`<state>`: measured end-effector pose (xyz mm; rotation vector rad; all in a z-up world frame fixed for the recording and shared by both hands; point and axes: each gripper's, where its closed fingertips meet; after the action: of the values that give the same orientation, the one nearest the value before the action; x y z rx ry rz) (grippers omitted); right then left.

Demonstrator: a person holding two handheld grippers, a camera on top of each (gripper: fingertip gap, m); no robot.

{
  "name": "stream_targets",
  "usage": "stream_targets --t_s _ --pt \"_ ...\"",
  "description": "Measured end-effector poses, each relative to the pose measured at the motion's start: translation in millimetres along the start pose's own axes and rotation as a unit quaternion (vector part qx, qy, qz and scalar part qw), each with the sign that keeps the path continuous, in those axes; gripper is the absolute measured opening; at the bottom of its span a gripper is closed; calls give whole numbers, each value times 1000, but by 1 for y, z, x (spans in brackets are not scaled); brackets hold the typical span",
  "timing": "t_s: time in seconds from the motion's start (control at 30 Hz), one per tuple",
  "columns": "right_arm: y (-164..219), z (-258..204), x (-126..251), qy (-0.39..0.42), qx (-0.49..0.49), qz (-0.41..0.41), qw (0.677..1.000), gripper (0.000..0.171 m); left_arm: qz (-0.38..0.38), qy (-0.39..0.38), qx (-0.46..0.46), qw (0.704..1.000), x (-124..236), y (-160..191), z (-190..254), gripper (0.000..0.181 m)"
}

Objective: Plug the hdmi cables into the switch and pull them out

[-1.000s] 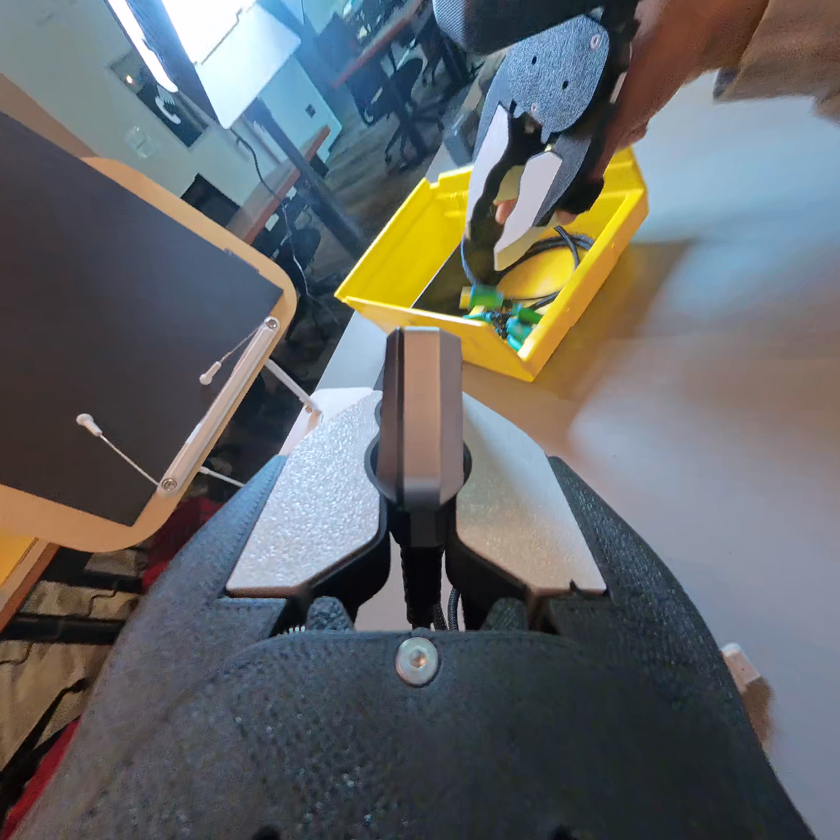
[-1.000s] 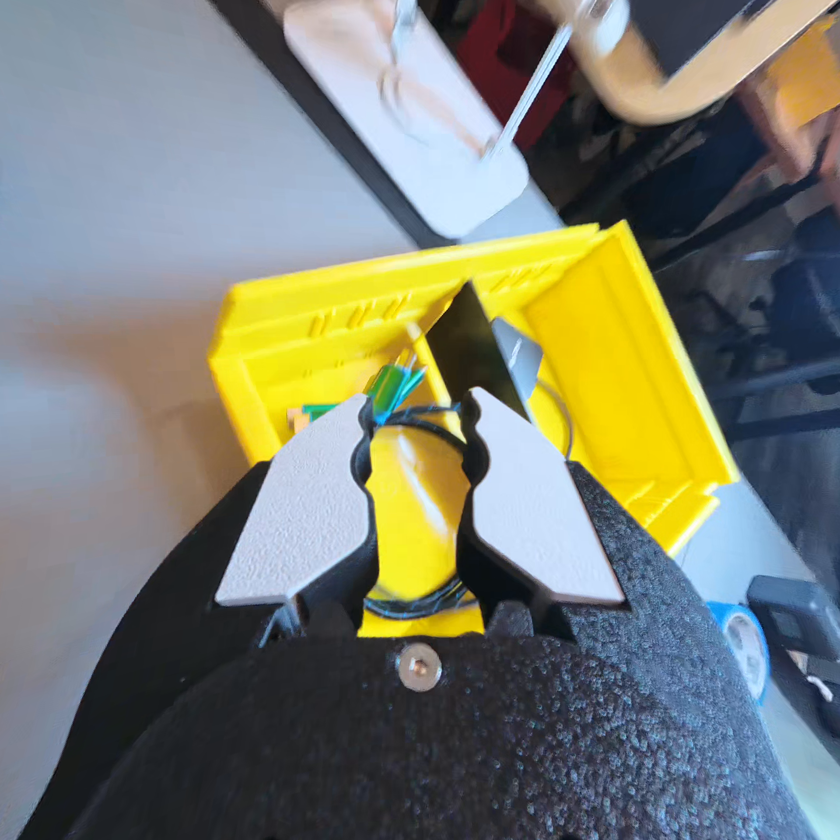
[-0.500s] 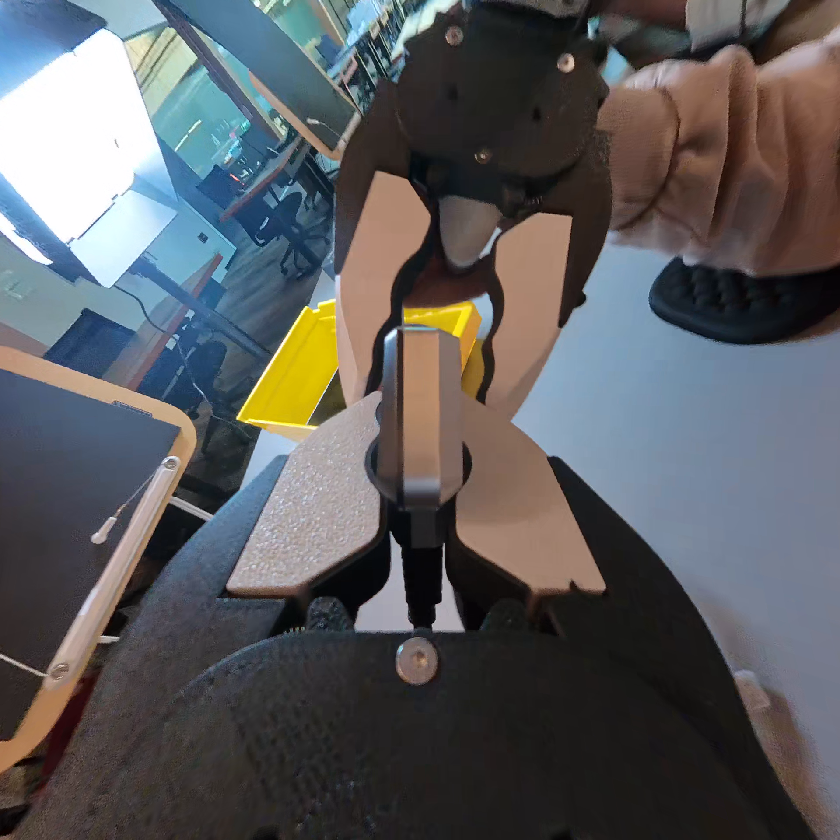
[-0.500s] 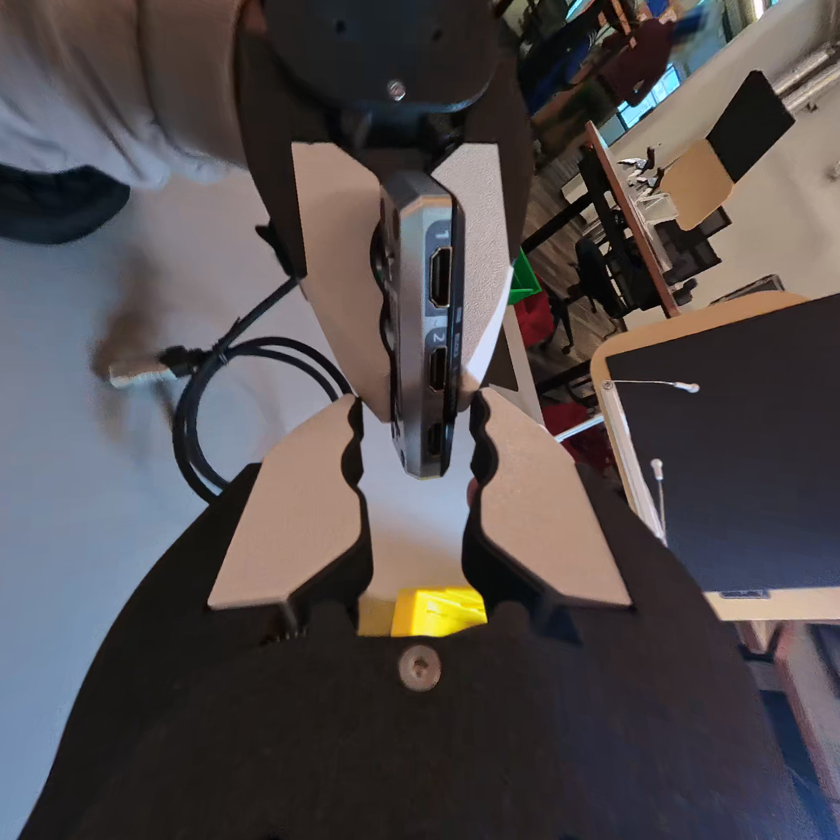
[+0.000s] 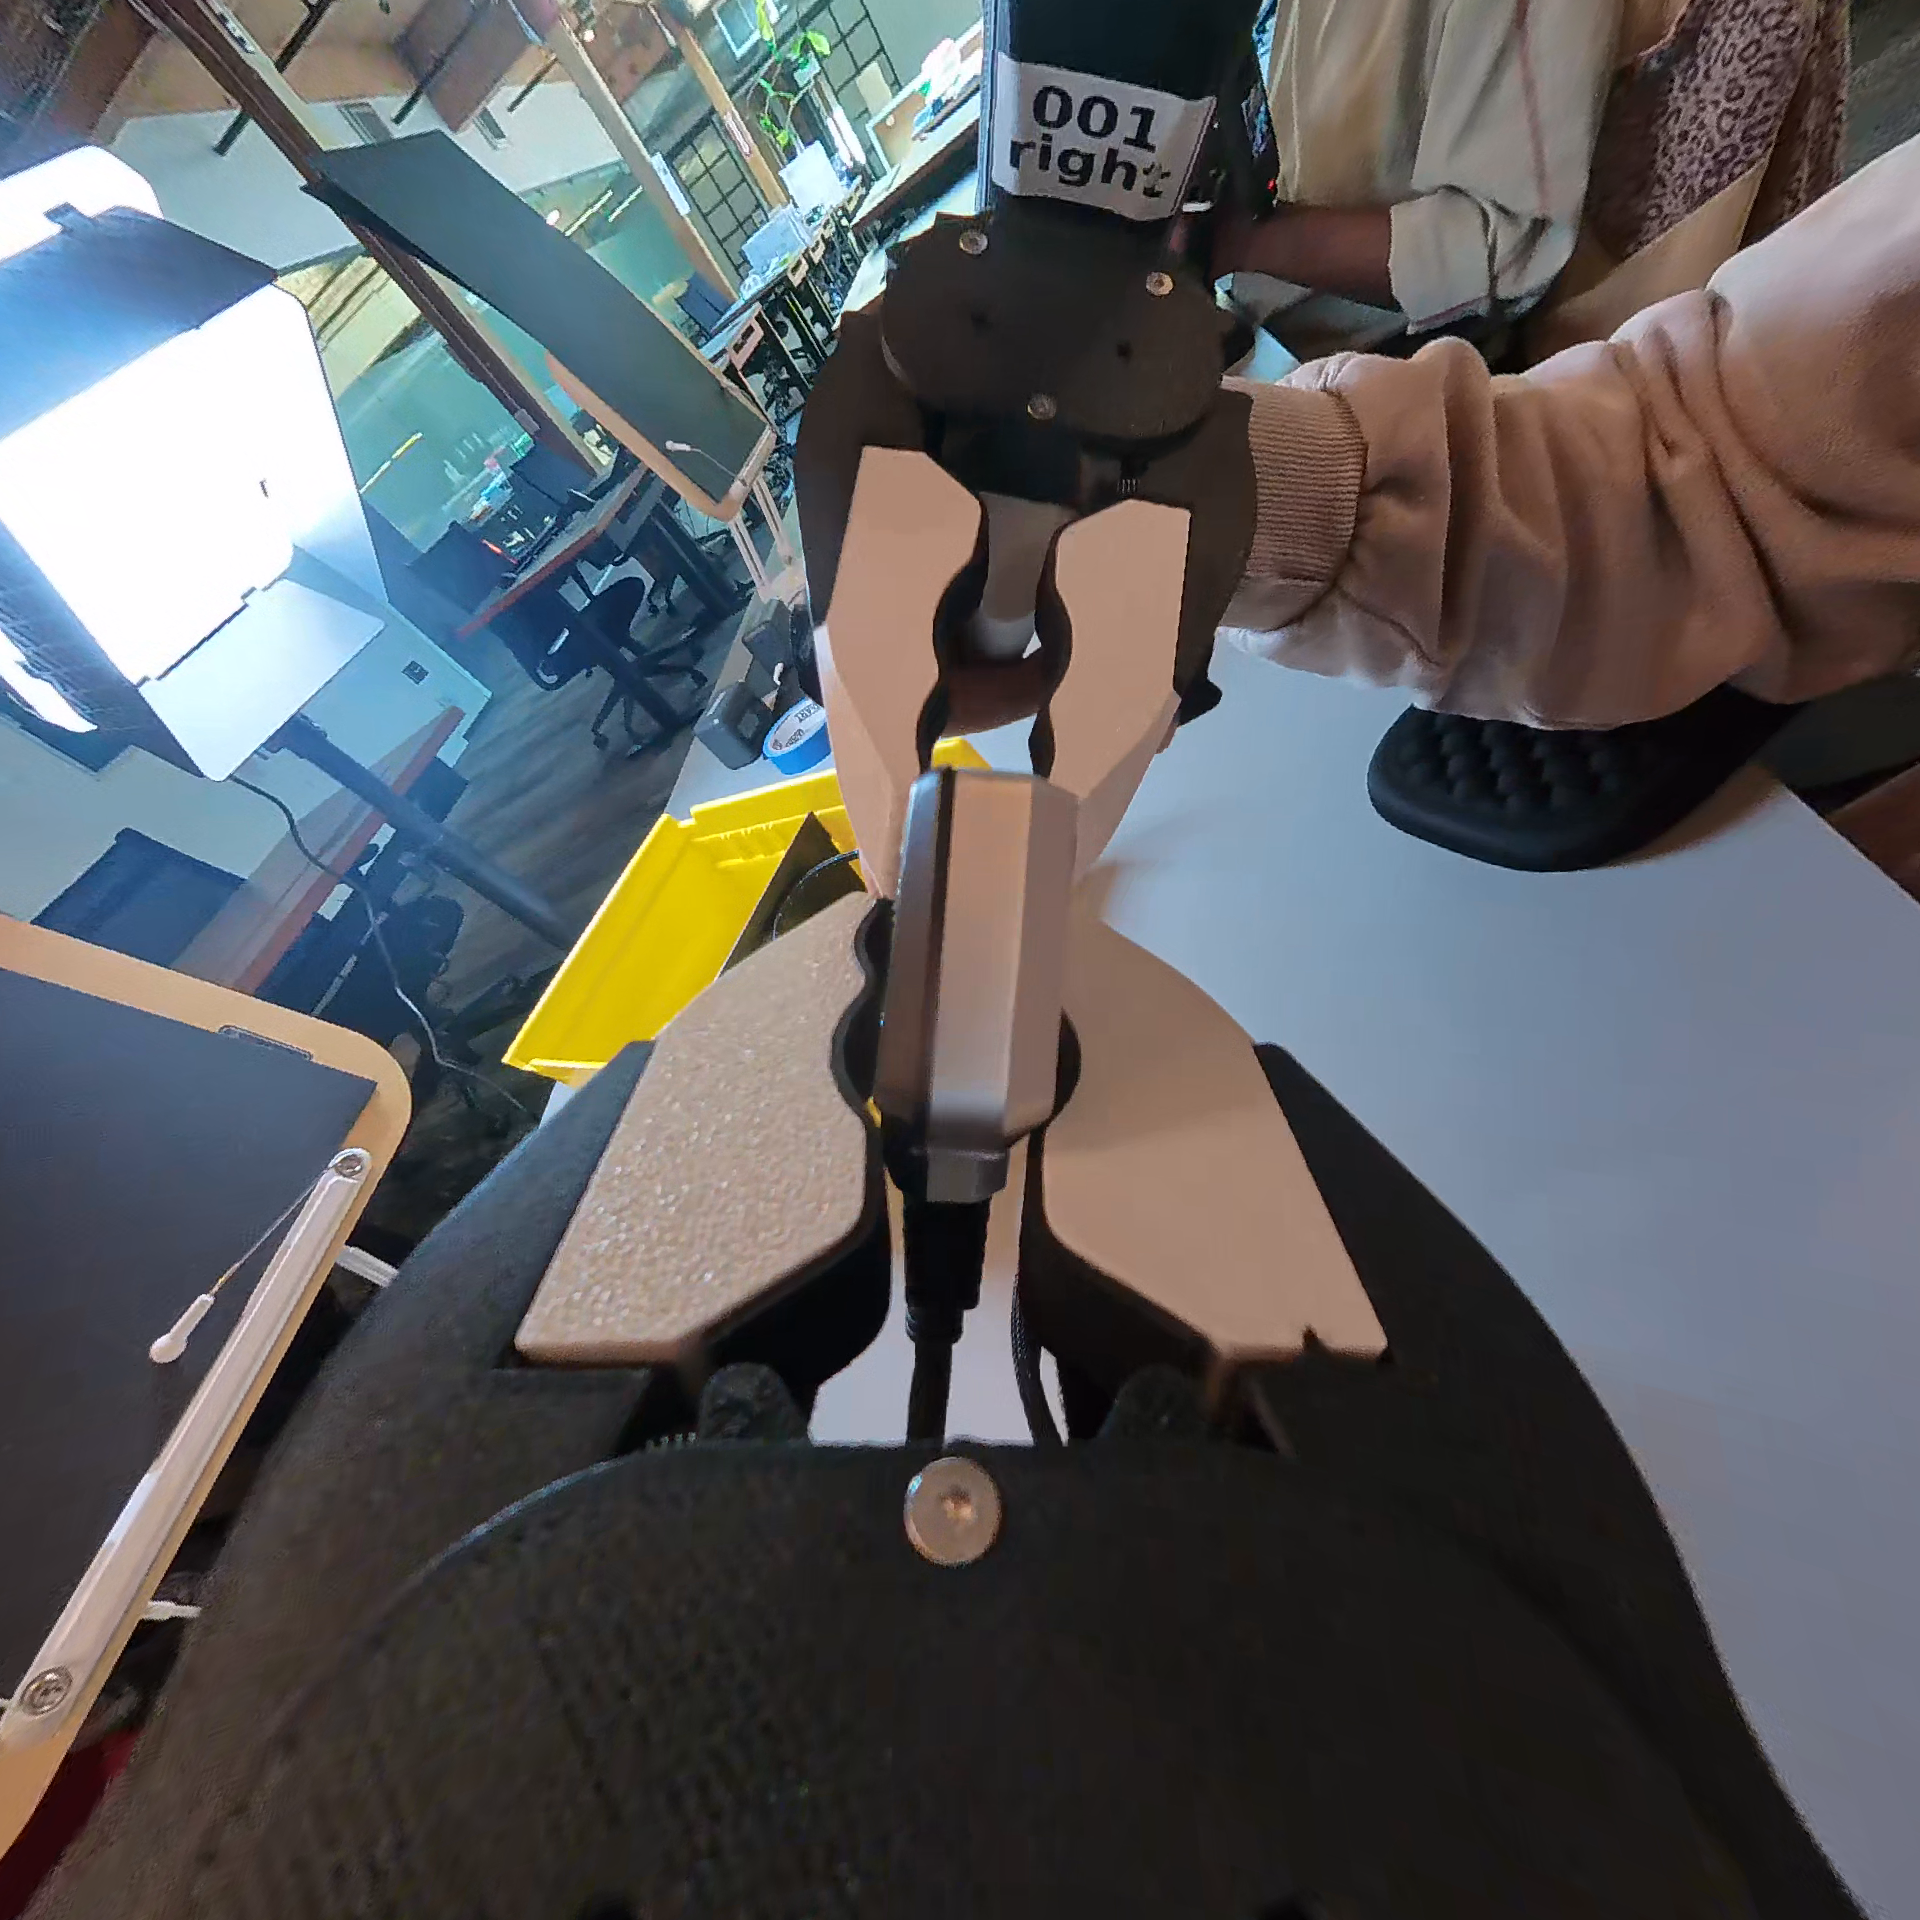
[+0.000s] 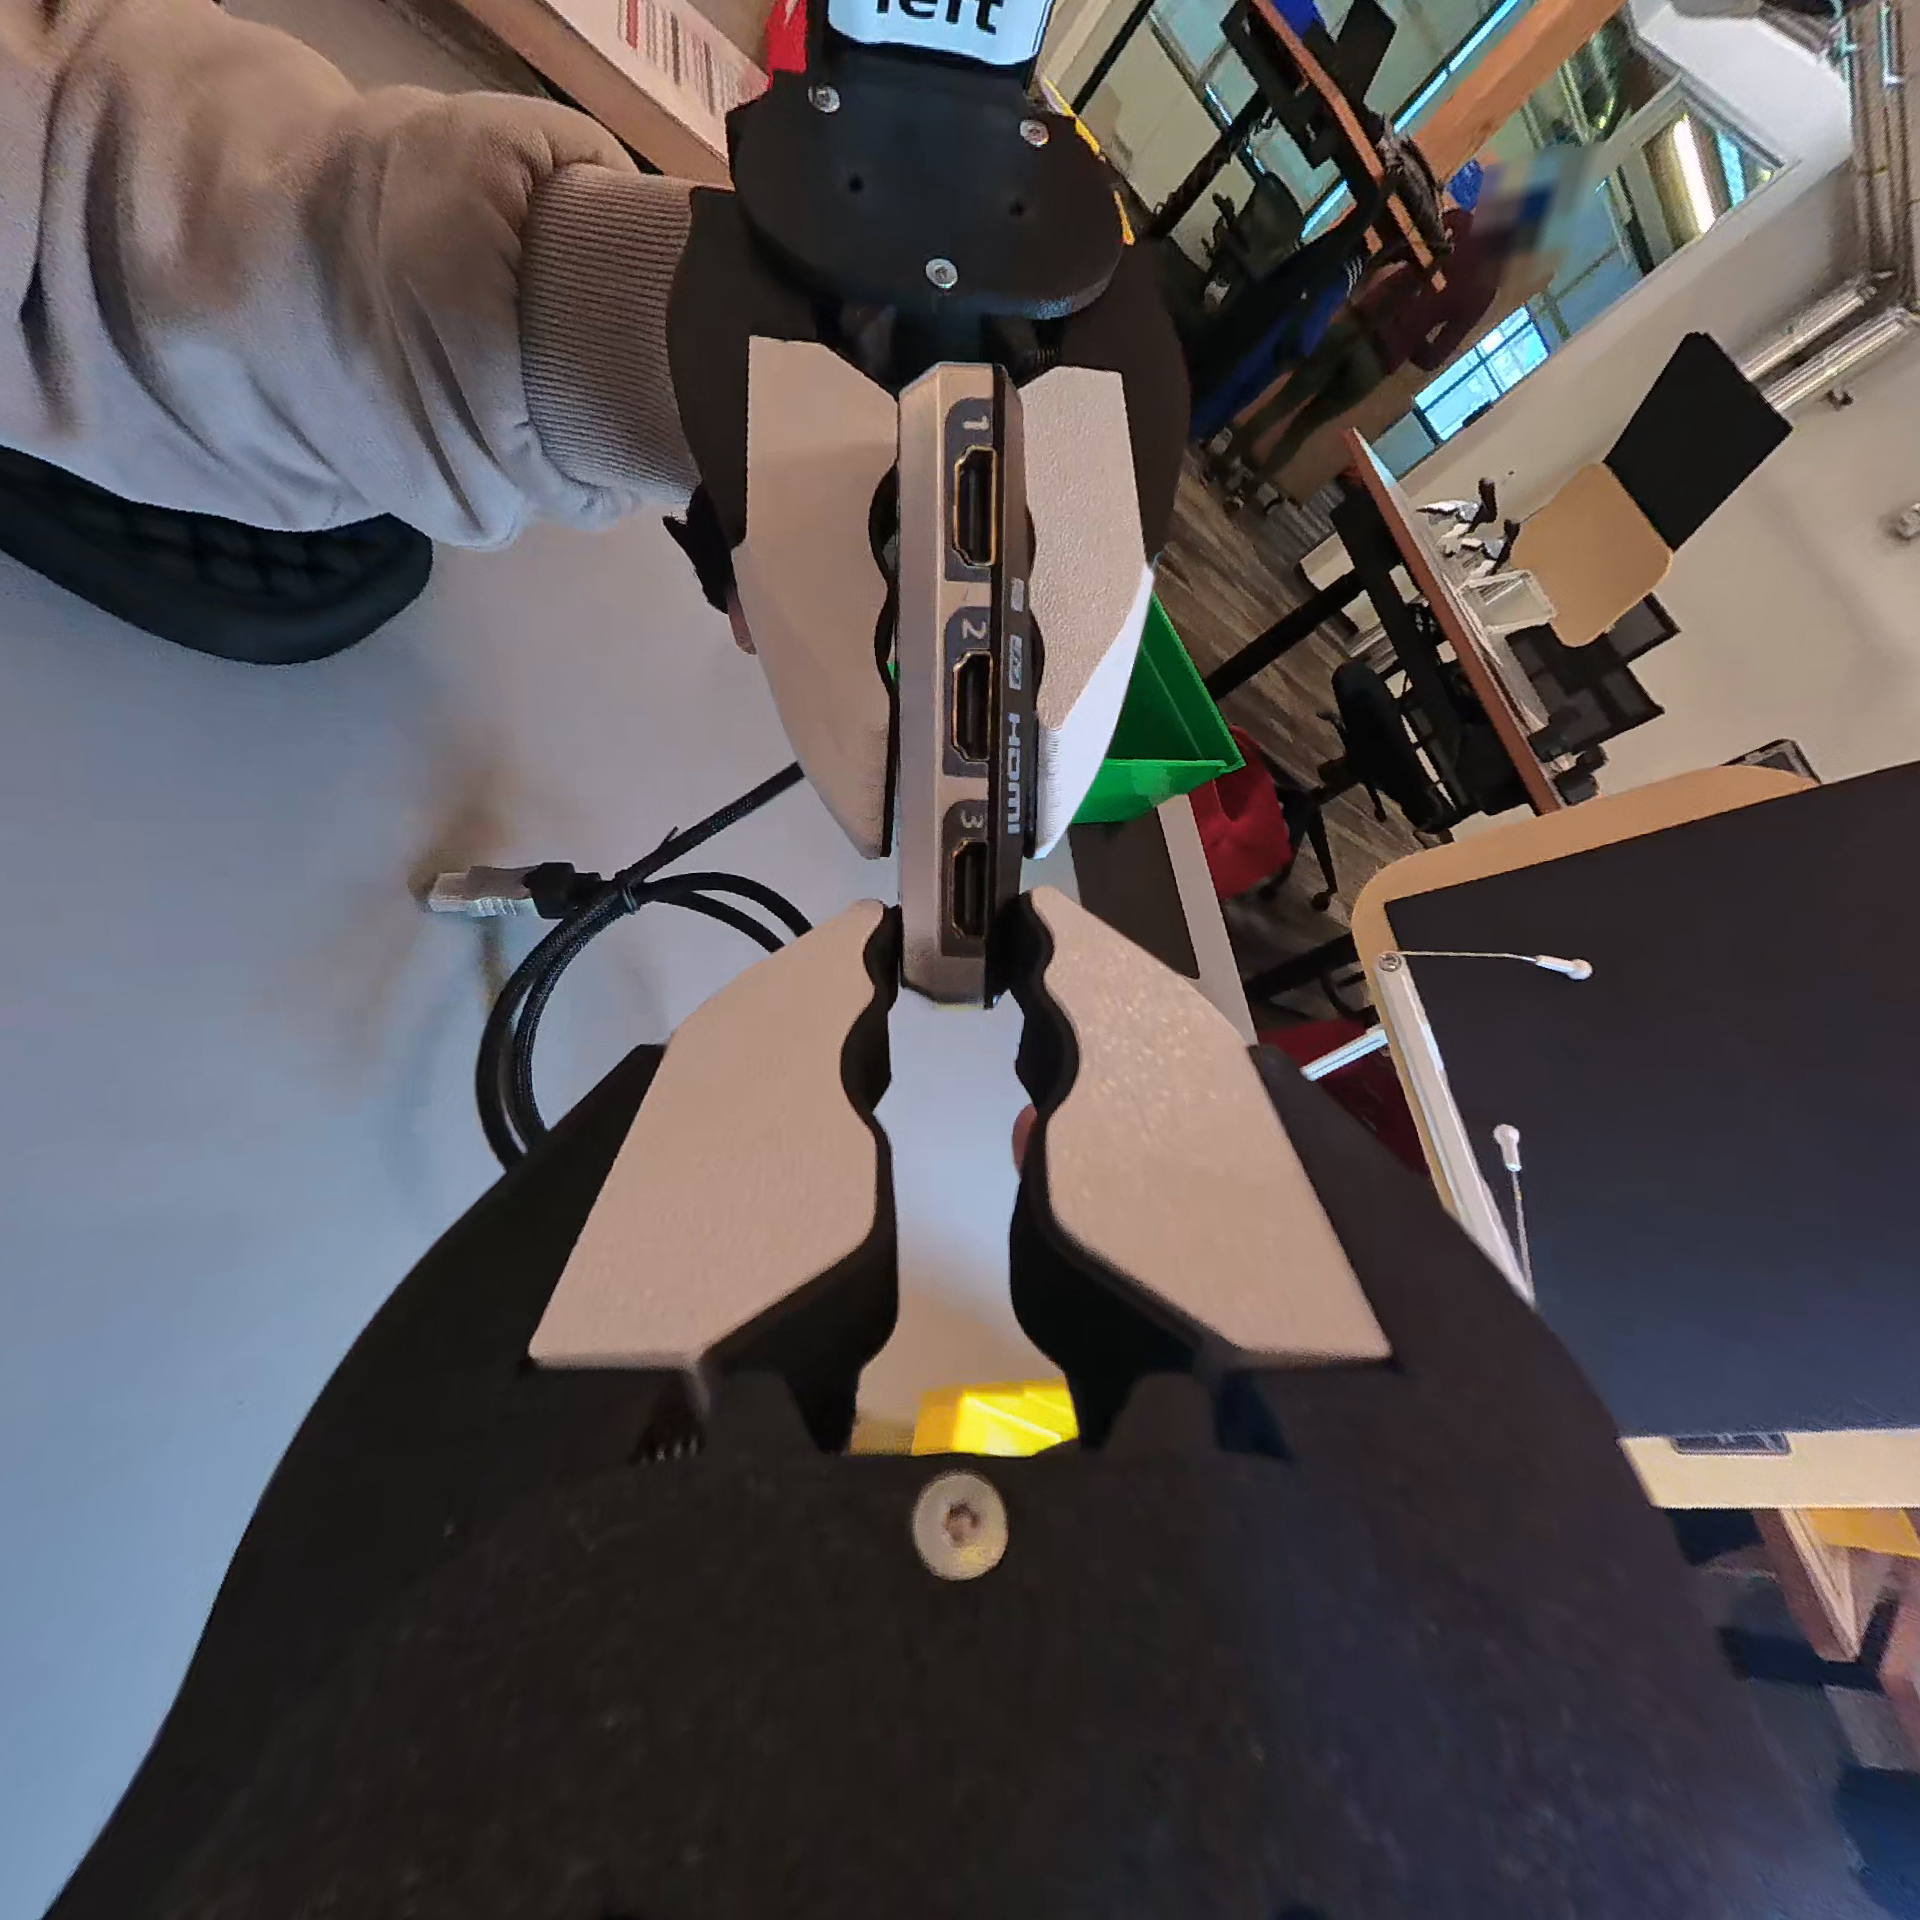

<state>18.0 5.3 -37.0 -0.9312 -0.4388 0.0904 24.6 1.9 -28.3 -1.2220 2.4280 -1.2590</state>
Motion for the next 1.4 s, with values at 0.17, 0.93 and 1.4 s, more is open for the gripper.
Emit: stream_targets --t_s 0.17,0.93,1.4 --pt "-2 1 -5 12 13 0 1000 21 0 -2 -4 1000 0 1 0 24" --pt "160 240 108 353 -52 -295 886 20 42 -213 70 974 85 4 -87 12" --pt "309 242 92 282 -169 -418 847 27 8 -206 93 974 75 37 -90 10"
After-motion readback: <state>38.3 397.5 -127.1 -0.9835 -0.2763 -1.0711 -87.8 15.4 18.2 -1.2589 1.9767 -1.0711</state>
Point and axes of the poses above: each gripper's, where its closed fingertips meet, x back along the fingers, y out of its underside, z = x × y across the jaws, and after that the axes turned 9 degrees about -x, right-handed
